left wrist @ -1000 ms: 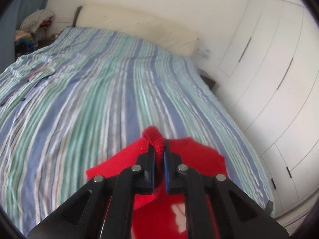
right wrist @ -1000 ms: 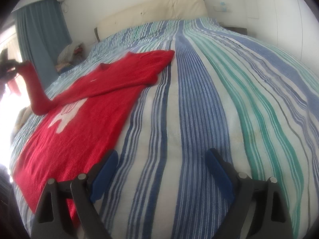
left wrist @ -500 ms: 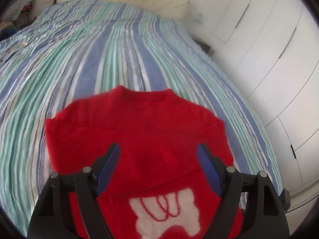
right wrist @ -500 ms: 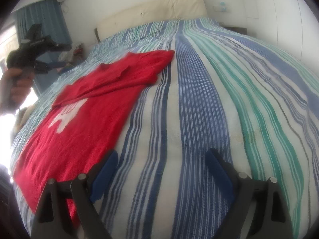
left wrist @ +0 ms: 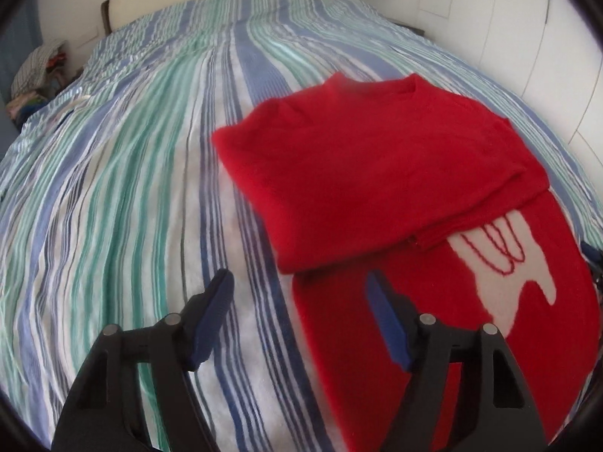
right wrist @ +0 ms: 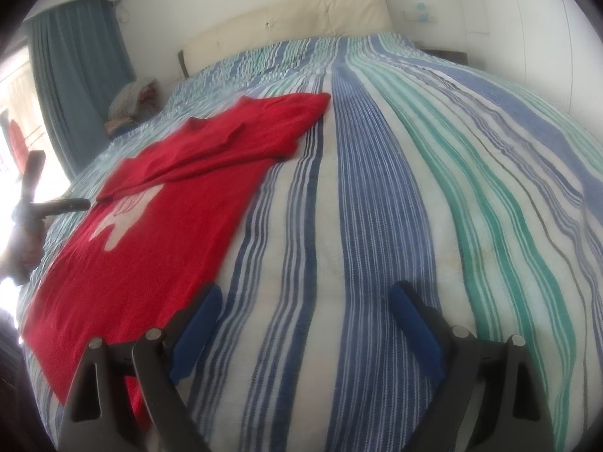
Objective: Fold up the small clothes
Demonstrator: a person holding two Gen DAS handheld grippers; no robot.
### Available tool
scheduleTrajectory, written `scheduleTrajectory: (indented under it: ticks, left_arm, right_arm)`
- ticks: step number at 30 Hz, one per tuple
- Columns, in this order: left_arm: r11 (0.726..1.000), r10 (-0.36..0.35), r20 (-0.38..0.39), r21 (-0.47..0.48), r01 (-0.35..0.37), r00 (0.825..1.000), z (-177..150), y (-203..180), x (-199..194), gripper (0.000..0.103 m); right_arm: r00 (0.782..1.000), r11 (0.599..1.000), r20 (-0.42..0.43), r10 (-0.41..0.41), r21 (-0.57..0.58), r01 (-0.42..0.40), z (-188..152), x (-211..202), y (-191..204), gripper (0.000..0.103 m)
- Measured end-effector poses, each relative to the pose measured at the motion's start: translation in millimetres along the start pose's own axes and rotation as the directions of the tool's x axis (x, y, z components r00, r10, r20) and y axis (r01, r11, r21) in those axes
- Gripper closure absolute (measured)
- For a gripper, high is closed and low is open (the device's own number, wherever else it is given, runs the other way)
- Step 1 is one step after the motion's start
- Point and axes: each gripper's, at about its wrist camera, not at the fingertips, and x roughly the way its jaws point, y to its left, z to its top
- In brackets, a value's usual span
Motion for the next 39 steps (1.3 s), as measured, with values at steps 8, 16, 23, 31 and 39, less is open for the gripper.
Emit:
scheduleTrajectory:
  ticks: [8,16,23,31,39]
  left_arm:
    - [0.986,0.082,0.045,-0.150,-0.074,0.996,-24,17,14,0.094]
    - [0.974,0.059,0.040,-0.223,-0.049,0.997,-41,29,-5,0.078]
    - [0.960,0.052,0.105,-0.279,-0.021,0.993,-77,46,-58,0.031]
    - [0.915,0.000,0.115,-0.400,0.047,0.993,-136,64,-91,0.025]
    - [0.924,0.006,0.136,-0.379,0.046,0.991,-161,62,-85,0.022]
  right_arm:
    - [1.000,1.000,0.001,-0.008,-0.004,0.008,0,-1,1,0.013]
    - [1.000,1.000,0.003,0.001,0.002,-0.001,0,-1,-1,0.013]
    - [1.000,1.000,0.004,0.001,0.002,-0.001,0,-1,-1,0.013]
    - [1.000,1.000,0.003,-0.001,0.000,0.001,1,-2,-1,0.013]
    - [1.000,1.000,0.001,-0.005,-0.002,0.005,0,-2,0,0.013]
